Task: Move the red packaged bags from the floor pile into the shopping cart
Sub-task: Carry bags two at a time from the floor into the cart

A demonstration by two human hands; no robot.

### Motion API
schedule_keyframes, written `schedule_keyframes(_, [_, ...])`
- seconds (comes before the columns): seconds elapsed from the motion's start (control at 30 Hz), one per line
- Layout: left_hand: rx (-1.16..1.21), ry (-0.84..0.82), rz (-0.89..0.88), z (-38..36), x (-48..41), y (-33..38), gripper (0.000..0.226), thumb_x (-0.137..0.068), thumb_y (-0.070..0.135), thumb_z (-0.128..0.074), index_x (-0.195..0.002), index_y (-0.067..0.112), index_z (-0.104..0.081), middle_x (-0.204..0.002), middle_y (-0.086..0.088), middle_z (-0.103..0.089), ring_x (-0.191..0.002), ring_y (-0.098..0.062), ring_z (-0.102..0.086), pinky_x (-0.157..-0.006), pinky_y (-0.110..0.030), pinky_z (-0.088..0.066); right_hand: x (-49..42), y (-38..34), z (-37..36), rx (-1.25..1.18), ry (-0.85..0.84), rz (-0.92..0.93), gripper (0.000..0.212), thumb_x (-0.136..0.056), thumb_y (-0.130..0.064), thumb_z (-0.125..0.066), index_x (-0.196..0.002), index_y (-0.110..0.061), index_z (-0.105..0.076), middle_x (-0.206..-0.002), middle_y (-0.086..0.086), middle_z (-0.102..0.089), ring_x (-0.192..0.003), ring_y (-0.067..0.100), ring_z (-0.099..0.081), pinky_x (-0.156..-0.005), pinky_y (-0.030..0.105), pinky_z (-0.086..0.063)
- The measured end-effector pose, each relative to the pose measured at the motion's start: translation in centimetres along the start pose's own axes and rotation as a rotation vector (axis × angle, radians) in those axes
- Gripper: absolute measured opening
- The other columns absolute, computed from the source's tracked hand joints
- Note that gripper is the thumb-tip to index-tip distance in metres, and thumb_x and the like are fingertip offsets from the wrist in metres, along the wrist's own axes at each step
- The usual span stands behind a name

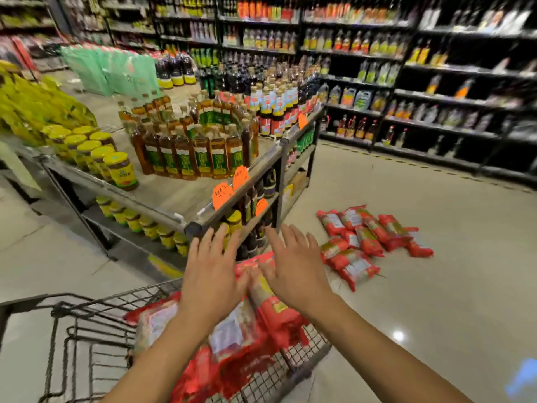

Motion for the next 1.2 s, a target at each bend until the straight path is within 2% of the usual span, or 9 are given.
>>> schedule_keyframes(0.13, [0.081, -0.015, -0.185, 0.7, 0.0, 6.2, 0.08, -0.086, 0.059, -0.034, -0.148, 0.01, -0.047, -0.152, -0.018, -0.046, -0.139, -0.039, -0.044, -0.113, -0.056, -0.036, 6.6, 4.8, 2.4, 0.054, 0.014, -0.217, 0.072, -0.097, -0.058, -0.043, -0.157, -0.02, -0.031, -0.162, 0.014, -0.032, -0.15, 0.034, -0.028, -0.119, 0.056, -0.024])
schedule_keyframes(0.23, [0.147, -0.022, -0.332, 1.3, -0.1, 12.3, 0.077, -0.085, 0.056, -0.043, -0.145, 0.01, -0.05, -0.15, -0.019, -0.049, -0.136, -0.041, -0.046, -0.112, -0.057, -0.037, 11.6, 8.6, 4.9, 0.102, 0.024, -0.376, 0.075, -0.093, -0.057, -0.05, -0.156, -0.022, -0.029, -0.163, 0.012, -0.03, -0.151, 0.032, -0.025, -0.119, 0.056, -0.024])
schedule_keyframes(0.3, [0.198, -0.022, -0.427, 1.7, 0.6, 16.0, 0.075, -0.082, 0.053, -0.052, -0.144, 0.011, -0.05, -0.148, -0.019, -0.051, -0.133, -0.042, -0.048, -0.109, -0.057, -0.04, 14.9, 10.1, 6.0, 0.133, 0.035, -0.455, 0.077, -0.09, -0.056, -0.058, -0.154, -0.021, -0.034, -0.159, 0.012, -0.038, -0.147, 0.033, -0.035, -0.116, 0.057, -0.032])
schedule_keyframes(0.4, [0.202, -0.012, -0.541, 2.5, 1.2, 20.1, 0.074, -0.082, 0.055, -0.047, -0.142, 0.01, -0.051, -0.145, -0.02, -0.053, -0.13, -0.043, -0.052, -0.105, -0.058, -0.045, 18.4, 12.1, 7.0, 0.142, 0.071, -0.558, 0.078, -0.081, -0.058, -0.066, -0.147, -0.02, -0.047, -0.148, 0.013, -0.054, -0.134, 0.033, -0.053, -0.106, 0.056, -0.044])
schedule_keyframes(0.47, [0.19, 0.009, -0.585, 3.2, 0.8, 22.2, 0.074, -0.083, 0.056, -0.045, -0.14, 0.009, -0.053, -0.144, -0.021, -0.054, -0.129, -0.043, -0.053, -0.104, -0.058, -0.046, 20.2, 13.6, 7.9, 0.138, 0.098, -0.597, 0.077, -0.085, -0.058, -0.064, -0.15, -0.02, -0.045, -0.15, 0.014, -0.051, -0.138, 0.033, -0.049, -0.111, 0.055, -0.038])
schedule_keyframes(0.63, [0.165, 0.061, -0.613, 5.1, -0.3, 27.8, 0.078, -0.087, 0.06, -0.035, -0.144, 0.01, -0.051, -0.148, -0.019, -0.051, -0.134, -0.043, -0.049, -0.109, -0.058, -0.041, 24.1, 18.2, 10.5, 0.082, 0.173, -0.623, 0.074, -0.098, -0.055, -0.047, -0.16, -0.024, -0.018, -0.168, 0.008, -0.018, -0.155, 0.027, -0.014, -0.124, 0.049, -0.008])
schedule_keyframes(0.8, [0.173, 0.072, -0.661, 5.6, 0.7, 35.3, 0.078, -0.086, 0.061, -0.039, -0.145, 0.012, -0.05, -0.15, -0.016, -0.05, -0.135, -0.041, -0.048, -0.11, -0.058, -0.04, 28.5, 23.7, 12.5, 0.079, 0.193, -0.653, 0.075, -0.098, -0.055, -0.049, -0.16, -0.022, -0.022, -0.167, 0.009, -0.022, -0.154, 0.028, -0.019, -0.123, 0.05, -0.012])
schedule_keyframes(0.93, [0.156, 0.092, -0.658, 5.3, 1.6, 40.4, 0.081, -0.086, 0.063, -0.037, -0.147, 0.011, -0.049, -0.151, -0.016, -0.05, -0.135, -0.04, -0.048, -0.11, -0.057, -0.039, 31.9, 28.4, 13.4, 0.072, 0.118, -0.643, 0.075, -0.101, -0.054, -0.042, -0.162, -0.023, -0.01, -0.169, 0.008, -0.012, -0.156, 0.027, -0.009, -0.124, 0.048, -0.005])
schedule_keyframes(1.2, [0.183, 0.035, -0.642, 3.3, 2.0, 48.7, 0.081, -0.088, 0.065, -0.035, -0.149, 0.012, -0.045, -0.153, -0.014, -0.048, -0.138, -0.038, -0.047, -0.112, -0.055, -0.039, 37.0, 36.3, 13.6, -0.032, 0.029, -0.708, 0.074, -0.103, -0.057, -0.036, -0.162, -0.026, -0.006, -0.17, 0.003, -0.007, -0.157, 0.022, -0.004, -0.126, 0.044, -0.002])
Point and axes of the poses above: each hand's wrist, its own x-axis away from the middle knuckle, its own z-axis out of the back of the hand, y = z × x, the point moved 1 cm from there along -x, towards the middle knuckle
